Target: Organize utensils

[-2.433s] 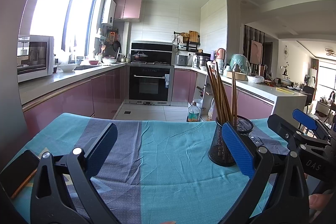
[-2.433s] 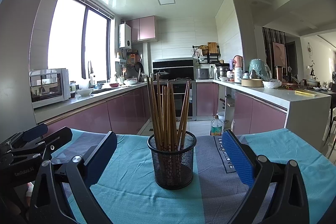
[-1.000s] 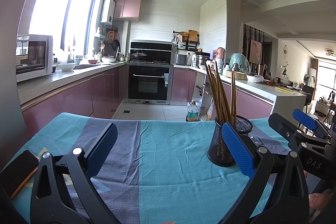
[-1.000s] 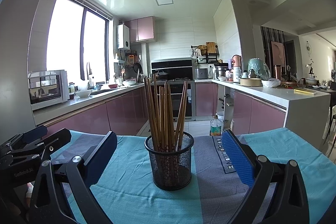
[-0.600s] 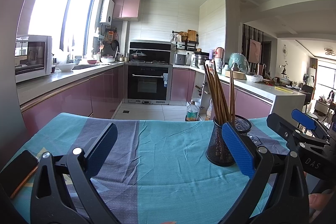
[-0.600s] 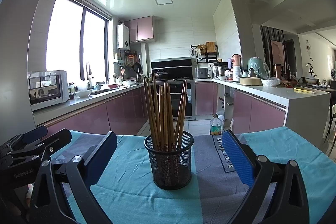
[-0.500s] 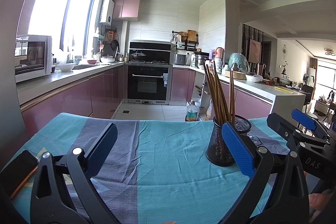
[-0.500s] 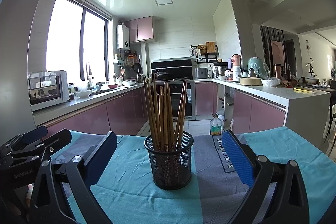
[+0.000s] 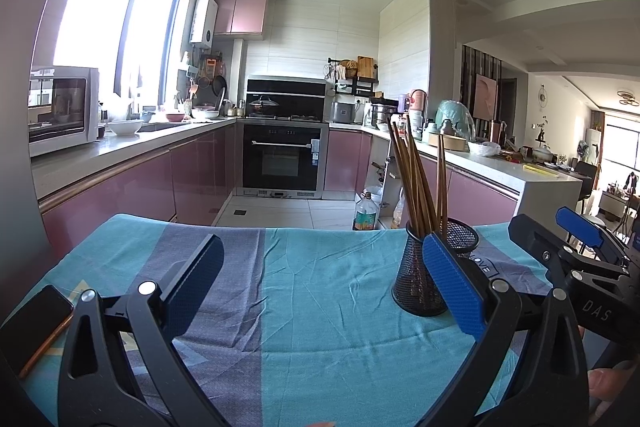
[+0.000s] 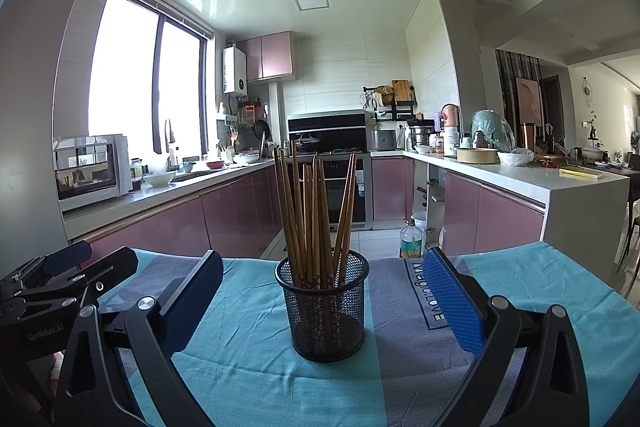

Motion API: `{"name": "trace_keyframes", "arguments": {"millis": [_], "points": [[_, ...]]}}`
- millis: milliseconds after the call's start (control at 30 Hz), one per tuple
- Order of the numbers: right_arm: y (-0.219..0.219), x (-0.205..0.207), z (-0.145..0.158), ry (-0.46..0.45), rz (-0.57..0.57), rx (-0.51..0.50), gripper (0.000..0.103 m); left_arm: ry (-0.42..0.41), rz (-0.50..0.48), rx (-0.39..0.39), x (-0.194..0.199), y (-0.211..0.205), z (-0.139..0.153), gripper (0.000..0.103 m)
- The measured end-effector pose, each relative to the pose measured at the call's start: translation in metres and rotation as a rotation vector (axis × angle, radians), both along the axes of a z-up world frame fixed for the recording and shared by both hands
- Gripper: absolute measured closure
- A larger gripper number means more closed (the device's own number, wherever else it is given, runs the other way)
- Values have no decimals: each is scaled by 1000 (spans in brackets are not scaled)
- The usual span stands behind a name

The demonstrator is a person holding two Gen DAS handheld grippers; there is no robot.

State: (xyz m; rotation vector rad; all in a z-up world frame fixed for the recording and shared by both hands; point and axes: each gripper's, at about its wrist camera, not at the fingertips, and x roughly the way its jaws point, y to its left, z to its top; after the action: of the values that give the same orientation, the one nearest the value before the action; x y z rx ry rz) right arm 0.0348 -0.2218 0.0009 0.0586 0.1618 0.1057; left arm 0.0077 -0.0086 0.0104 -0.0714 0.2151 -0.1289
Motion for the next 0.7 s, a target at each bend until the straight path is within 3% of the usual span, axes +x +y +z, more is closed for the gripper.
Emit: {"name": "trace_keyframes", "arguments": {"millis": [700], "points": [[0, 0, -2, -3, -1, 1, 6, 2, -2, 1, -4, 0, -1, 5]]}}
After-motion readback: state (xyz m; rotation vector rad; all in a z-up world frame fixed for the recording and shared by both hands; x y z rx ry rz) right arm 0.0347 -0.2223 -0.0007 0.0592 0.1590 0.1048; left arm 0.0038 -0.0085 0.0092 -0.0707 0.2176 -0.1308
